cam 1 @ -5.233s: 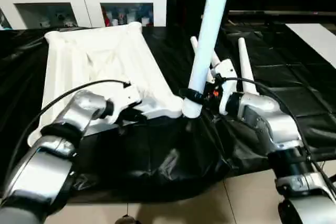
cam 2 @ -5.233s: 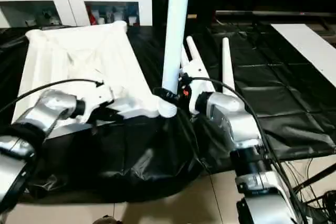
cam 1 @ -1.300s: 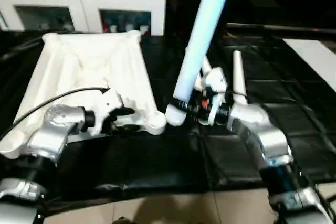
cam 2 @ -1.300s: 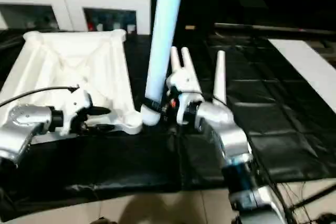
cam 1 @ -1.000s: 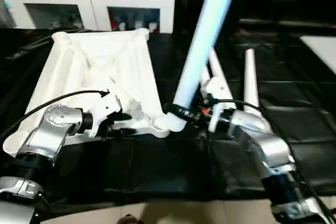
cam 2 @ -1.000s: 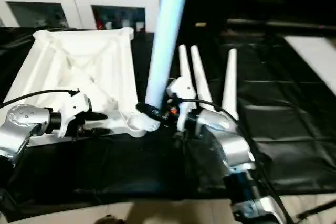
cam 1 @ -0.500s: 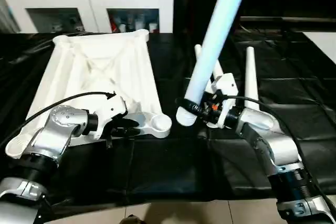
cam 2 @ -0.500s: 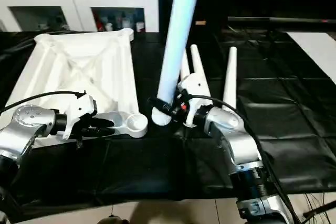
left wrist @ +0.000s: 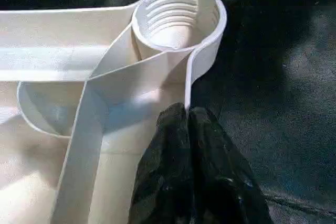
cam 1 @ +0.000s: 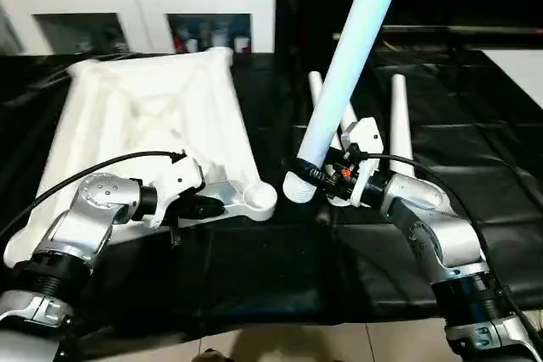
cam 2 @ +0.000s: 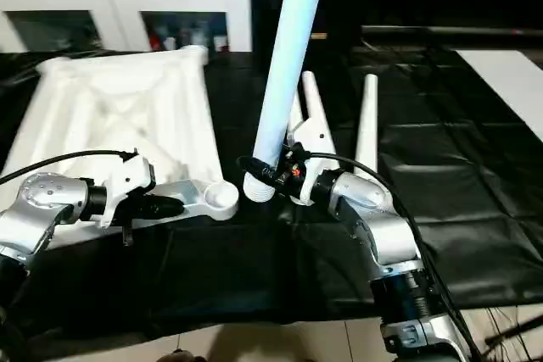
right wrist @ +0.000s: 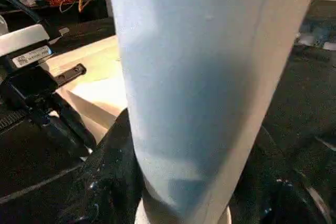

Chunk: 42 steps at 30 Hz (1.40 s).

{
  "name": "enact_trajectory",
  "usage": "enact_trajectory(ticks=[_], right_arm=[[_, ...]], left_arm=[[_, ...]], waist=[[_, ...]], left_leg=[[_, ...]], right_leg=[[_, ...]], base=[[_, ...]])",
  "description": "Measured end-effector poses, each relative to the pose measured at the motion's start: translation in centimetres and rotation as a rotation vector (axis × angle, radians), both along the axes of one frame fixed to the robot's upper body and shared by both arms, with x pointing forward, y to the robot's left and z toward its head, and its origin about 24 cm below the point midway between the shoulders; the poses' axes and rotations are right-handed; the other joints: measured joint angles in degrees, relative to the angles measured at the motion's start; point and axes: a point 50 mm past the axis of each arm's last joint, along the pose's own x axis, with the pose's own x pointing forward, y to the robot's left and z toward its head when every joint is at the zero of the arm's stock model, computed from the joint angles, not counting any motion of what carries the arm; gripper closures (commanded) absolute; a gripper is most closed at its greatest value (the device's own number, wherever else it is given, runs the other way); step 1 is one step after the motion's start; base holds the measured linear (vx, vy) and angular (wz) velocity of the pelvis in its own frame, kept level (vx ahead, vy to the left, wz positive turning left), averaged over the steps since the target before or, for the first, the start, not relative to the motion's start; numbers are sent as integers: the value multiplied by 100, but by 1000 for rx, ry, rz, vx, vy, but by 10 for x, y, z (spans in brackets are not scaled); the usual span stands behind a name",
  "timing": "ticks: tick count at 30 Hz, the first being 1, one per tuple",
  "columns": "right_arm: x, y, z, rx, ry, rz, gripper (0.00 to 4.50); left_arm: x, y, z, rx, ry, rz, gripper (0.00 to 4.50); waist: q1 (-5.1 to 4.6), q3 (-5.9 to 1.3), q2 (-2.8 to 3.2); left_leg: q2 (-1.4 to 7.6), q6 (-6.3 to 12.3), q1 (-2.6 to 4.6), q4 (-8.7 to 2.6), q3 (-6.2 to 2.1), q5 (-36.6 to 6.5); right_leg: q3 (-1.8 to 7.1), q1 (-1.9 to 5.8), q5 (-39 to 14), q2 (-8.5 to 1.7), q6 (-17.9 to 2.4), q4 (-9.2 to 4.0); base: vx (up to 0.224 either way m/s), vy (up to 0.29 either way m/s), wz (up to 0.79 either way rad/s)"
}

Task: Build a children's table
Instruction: Insert table leg to table base

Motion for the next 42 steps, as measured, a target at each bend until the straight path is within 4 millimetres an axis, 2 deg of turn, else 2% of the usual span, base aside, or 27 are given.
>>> enact_trajectory(ticks=[2, 4, 18, 19, 23, 24, 26, 30, 34, 37, 42], right_arm=[[0, 0, 0, -1, 0, 0, 265], [0, 0, 0, -2, 0, 1, 265], [-1, 1, 0, -2, 6, 22, 265], [-1, 1, 0, -2, 4, 24, 265], [1, 3, 4, -1, -6, 30, 265], [2, 3, 5, -1, -11, 33, 265], [4, 4, 9, -2, -21, 38, 265], [6, 5, 9, -1, -16, 43, 265], [10, 11, 13, 17, 0, 56, 266], [11, 16, 14, 34, 35, 72, 266], [13, 26, -3, -19, 146, 99, 266]], left_arm=[[-1, 2, -2, 1, 9, 10, 391], [-3, 5, -5, 20, 11, 23, 360], [-3, 9, -6, 11, -6, 60, 360], [-3, 8, -6, 1, -4, 63, 386], [-3, 6, -9, -15, 9, 63, 400], [-3, 6, -9, -15, 11, 63, 429], [-3, 6, -9, -15, 16, 55, 440], [-4, 5, -10, -10, 16, 36, 445], [-4, 4, -10, 0, 7, 34, 449], [-3, 1, -10, -7, 5, 36, 450], [-4, -19, -13, -59, 15, 4, 450]], waist=[[4, 0, 0], [10, 1, -1], [67, 0, -25], [70, -1, -27], [81, -2, -28], [81, -2, -28], [73, -2, -29], [12, -4, -31], [1, -4, -31], [9, -6, -34], [74, -7, -42]], left_leg=[[0, 0, 0, 0, 0, 0], [0, 0, -1, 1, 2, 0], [1, 0, -1, 1, 3, 0], [1, 0, -1, 1, 3, 0], [1, 0, -1, 1, 3, 0], [1, 0, -1, 1, 3, 0], [1, 0, 0, 2, 4, 0], [1, 1, 1, 2, 8, 0], [3, 1, 4, 1, 8, 0], [3, 1, 6, 3, 8, 0], [2, 2, -1, 7, 18, 0]], right_leg=[[0, 0, 0, 0, 0, 0], [0, 0, 0, 0, 0, 0], [-1, 2, 2, -1, -2, 1], [0, 3, 2, -1, -2, 1], [-1, 2, 2, -1, -2, 1], [0, 3, 3, -1, -1, 1], [2, 3, 2, -1, -1, 1], [5, 1, 0, -1, 1, 0], [2, 3, 1, -1, 0, 1], [3, 6, 2, -1, -1, 1], [4, 7, 3, -9, -2, 0]], base=[[0, 0, 0], [0, 0, 0], [0, 0, 0], [0, 0, 0], [0, 0, 0], [0, 0, 0], [0, 0, 0], [0, 0, 0], [0, 0, 0], [0, 0, 0], [0, 0, 0]])
